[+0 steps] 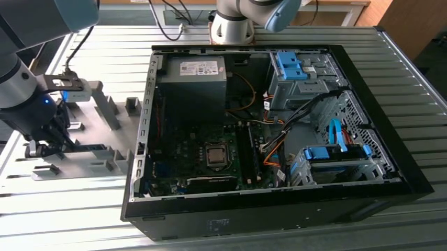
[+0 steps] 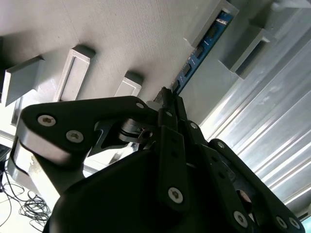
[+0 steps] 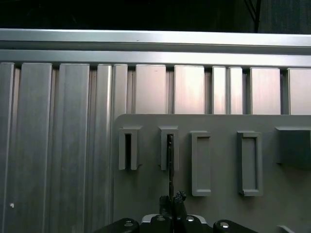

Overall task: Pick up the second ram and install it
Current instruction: 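Pick up the second ram and move it above second insertion slot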

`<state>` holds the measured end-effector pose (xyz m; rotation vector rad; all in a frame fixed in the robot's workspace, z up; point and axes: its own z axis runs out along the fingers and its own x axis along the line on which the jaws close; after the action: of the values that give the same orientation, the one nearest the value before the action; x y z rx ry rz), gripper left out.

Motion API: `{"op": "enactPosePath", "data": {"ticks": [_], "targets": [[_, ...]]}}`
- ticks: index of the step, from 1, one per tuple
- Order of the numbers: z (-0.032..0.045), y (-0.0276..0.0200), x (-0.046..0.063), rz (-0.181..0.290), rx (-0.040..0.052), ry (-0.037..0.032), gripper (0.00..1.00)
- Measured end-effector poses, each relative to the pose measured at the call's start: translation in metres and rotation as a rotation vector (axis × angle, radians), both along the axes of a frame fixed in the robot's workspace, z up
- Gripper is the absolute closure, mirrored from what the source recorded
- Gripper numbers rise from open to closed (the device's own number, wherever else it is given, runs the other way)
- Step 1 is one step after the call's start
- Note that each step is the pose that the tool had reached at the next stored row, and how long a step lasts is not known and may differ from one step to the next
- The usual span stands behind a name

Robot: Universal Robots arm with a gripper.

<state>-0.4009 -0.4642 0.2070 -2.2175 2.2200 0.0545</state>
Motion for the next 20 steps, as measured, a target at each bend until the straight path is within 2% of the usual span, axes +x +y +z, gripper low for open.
{"op": "enactPosePath", "data": {"ticks": [9, 20], "targets": [[0.0089, 0.0, 0.0, 0.0, 0.0002, -0.0002, 0.86], [0.0109, 0.0, 0.0, 0.0, 0.0, 0.0, 0.86]]}}
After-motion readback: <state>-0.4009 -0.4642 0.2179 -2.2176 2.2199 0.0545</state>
